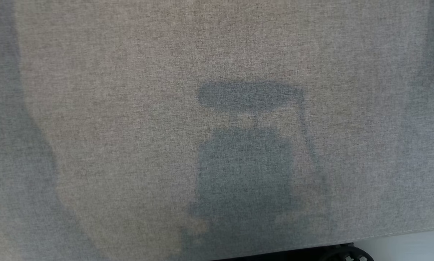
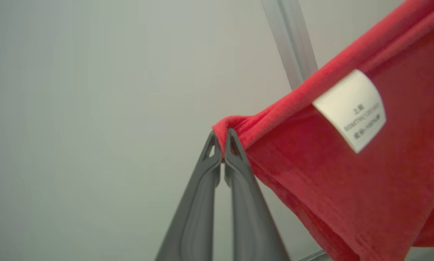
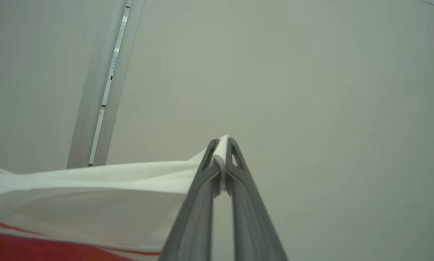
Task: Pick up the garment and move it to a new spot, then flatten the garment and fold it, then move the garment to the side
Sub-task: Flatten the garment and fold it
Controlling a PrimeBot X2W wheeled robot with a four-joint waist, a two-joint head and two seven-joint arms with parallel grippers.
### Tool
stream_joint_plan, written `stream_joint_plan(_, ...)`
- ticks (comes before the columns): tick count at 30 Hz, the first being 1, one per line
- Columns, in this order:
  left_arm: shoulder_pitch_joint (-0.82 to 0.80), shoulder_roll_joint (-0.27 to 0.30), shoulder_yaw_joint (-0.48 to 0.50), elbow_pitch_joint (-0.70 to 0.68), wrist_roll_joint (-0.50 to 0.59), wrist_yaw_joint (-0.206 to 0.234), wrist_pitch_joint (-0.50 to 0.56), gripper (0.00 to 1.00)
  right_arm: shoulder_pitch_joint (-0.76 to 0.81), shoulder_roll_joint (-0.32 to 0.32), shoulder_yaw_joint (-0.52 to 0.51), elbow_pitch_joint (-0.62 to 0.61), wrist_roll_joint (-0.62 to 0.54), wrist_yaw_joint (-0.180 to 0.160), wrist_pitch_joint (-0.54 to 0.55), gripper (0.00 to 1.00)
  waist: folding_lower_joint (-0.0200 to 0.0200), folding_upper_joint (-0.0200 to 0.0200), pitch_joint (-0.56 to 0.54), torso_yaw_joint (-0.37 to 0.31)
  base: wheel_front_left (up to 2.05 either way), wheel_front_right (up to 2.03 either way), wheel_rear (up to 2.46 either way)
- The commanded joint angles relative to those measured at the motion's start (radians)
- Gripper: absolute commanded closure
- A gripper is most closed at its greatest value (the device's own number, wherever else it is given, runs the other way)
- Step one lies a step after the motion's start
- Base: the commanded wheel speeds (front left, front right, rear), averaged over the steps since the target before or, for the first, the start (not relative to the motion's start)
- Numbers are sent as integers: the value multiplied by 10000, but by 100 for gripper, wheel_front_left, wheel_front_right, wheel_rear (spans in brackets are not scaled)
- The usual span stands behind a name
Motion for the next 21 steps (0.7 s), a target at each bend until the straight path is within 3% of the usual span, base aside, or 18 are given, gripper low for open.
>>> stream_joint_plan(1,466,112,183,-52,-144,174,26,100,416,-134,-72,-71,271,-38,-20,100,-2,0,153,-71,0,0,0)
stream_joint_plan(8,3926,-362,812,-863,-857,253,21,100,4067,-284,614,-710,2174,-36,-22,100,-2,0,-555,-93,0,0,0)
stream_joint_plan(16,8799,-1425,1607,-1189,-1301,15,25,100,8685,-175,1537,-910,4680,-30,-22,100,-2,0,-2968,-204,0,0,0)
stream_joint_plan(21,10852,-2010,2299,-1169,-1379,-173,25,100,10930,-395,2239,-699,5913,-31,-24,100,-2,0,-4325,-346,0,0,0)
